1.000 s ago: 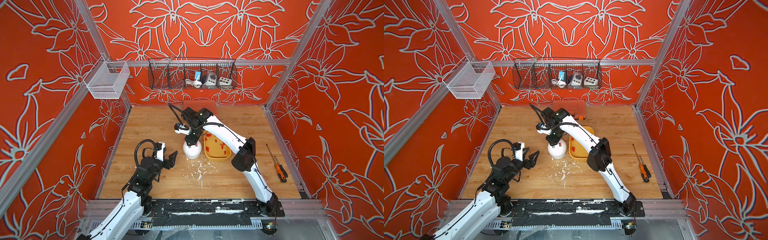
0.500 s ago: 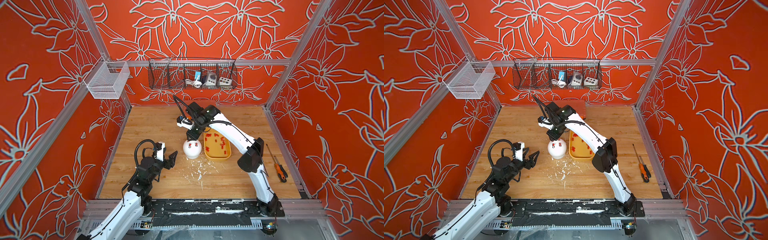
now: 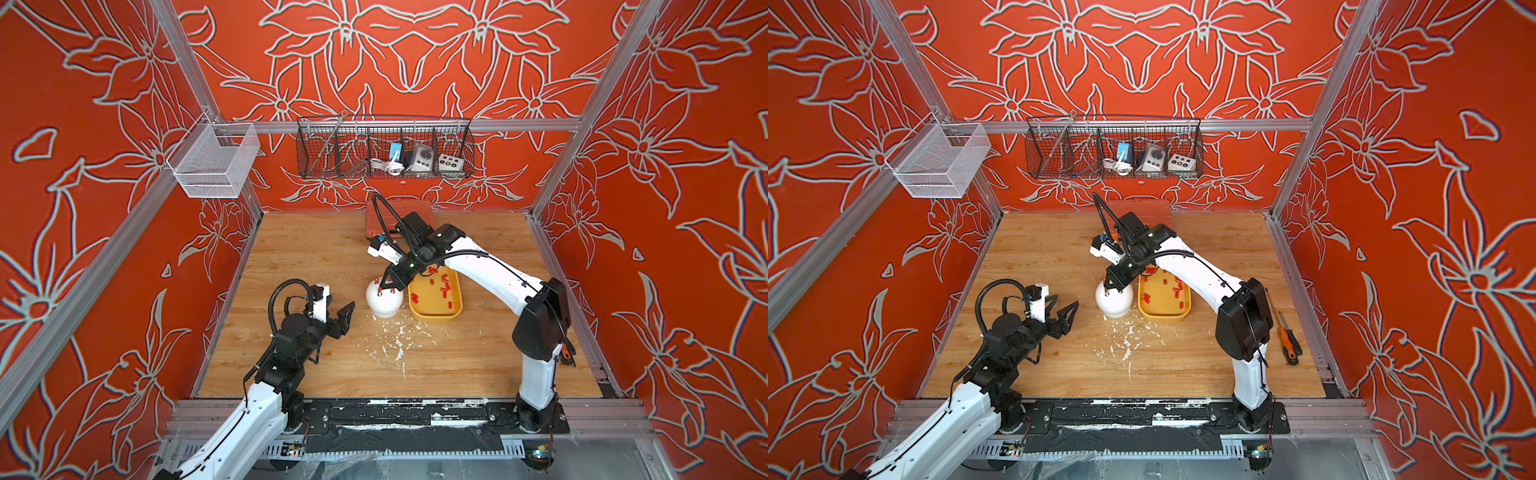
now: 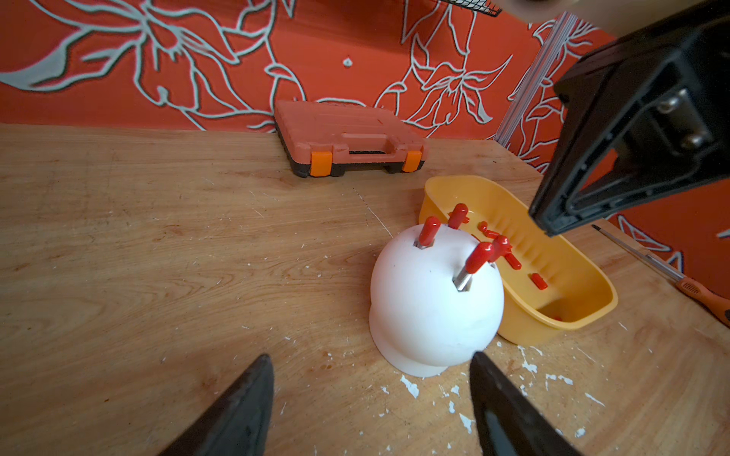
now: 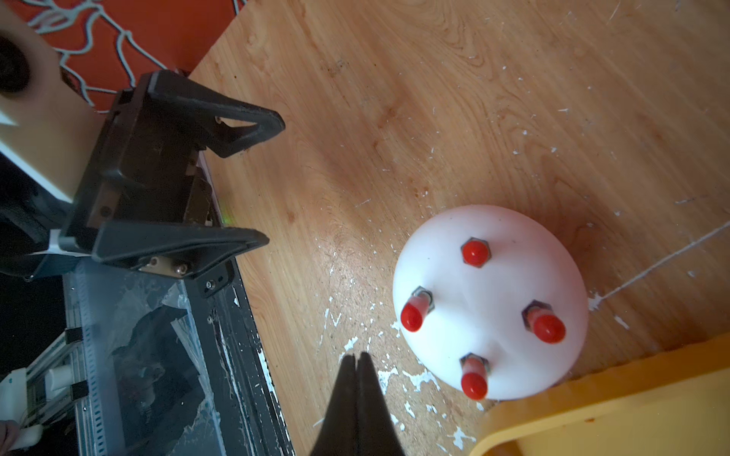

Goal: Cover the protruding screws with screw protection sleeves
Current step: Attach the screw protection sleeve to the screw.

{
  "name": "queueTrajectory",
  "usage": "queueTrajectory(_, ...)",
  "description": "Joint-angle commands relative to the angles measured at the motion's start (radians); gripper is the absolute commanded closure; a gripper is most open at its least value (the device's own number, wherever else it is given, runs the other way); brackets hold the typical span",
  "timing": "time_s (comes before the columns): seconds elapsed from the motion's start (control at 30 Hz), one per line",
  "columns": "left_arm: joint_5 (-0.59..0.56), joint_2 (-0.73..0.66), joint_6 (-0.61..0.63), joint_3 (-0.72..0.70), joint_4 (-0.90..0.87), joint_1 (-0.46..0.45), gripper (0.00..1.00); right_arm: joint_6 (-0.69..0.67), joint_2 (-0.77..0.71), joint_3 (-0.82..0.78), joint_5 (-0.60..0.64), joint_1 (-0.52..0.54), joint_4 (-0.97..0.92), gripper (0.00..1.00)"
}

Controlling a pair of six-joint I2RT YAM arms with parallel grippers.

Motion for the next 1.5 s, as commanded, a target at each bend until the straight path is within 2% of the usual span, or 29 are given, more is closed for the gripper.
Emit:
queueTrajectory(0.0, -0.012, -0.008, -0.010, -0.007, 0.024, 0.003, 0.24, 0.024, 0.003, -0.015, -0.057, -0.010, 0.072, 1.00)
queueTrajectory(0.37, -0.013, -0.013, -0.010, -0.006, 0.021, 0.003, 0.24, -0.001, 0.064, 0.016, -0.042, -0.021, 0.042, 1.00)
queueTrajectory(0.57, -0.015, -0.010, -0.010, -0.005, 0.022, 0.003, 0.24, -0.011, 0.058, -0.011, -0.008, -0.022, 0.041, 1.00)
queueTrajectory(1.47, -0.023, -0.005, -0.013, -0.007, 0.028, 0.003, 0.24, -0.027, 0.120, 0.064, 0.057, -0.029, 0.007, 1.00)
